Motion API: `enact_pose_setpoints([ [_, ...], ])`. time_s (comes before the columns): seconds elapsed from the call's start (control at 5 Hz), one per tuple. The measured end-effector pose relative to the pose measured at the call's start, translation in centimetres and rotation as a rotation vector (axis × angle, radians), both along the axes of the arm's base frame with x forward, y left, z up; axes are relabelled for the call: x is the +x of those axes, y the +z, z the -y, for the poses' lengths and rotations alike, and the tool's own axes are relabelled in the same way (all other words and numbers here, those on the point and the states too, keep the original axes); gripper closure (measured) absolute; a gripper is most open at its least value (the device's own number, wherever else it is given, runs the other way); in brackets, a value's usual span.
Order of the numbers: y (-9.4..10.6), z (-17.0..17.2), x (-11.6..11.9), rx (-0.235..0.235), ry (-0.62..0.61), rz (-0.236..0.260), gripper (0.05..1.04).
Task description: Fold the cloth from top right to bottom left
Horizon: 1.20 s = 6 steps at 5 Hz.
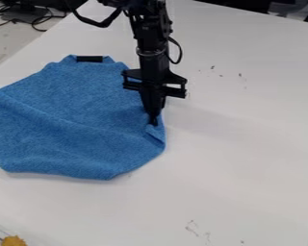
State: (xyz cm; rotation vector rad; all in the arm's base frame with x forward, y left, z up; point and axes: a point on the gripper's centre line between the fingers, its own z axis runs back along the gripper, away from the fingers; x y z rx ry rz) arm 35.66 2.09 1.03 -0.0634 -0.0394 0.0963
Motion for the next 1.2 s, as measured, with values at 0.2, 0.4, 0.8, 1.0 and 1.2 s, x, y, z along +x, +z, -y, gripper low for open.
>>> enact_pose_setpoints([
  [0.2, 0.1, -0.3, -0.1, 0.017, 0.003, -0.009, 1.029],
  [0.4, 1.8, -1.1, 0.3, 0.084, -0.001, -0.041, 1.029],
  [0.8, 6.5, -5.2, 0.1, 0.149, 0.122, 0.051, 1.030],
  [1.0, 5.2, -10.3, -2.3, 0.112, 0.260, 0.042, 1.030],
  [1.2, 5.0, -14.8, -4.2, 0.098, 0.353, 0.057, 1.030],
])
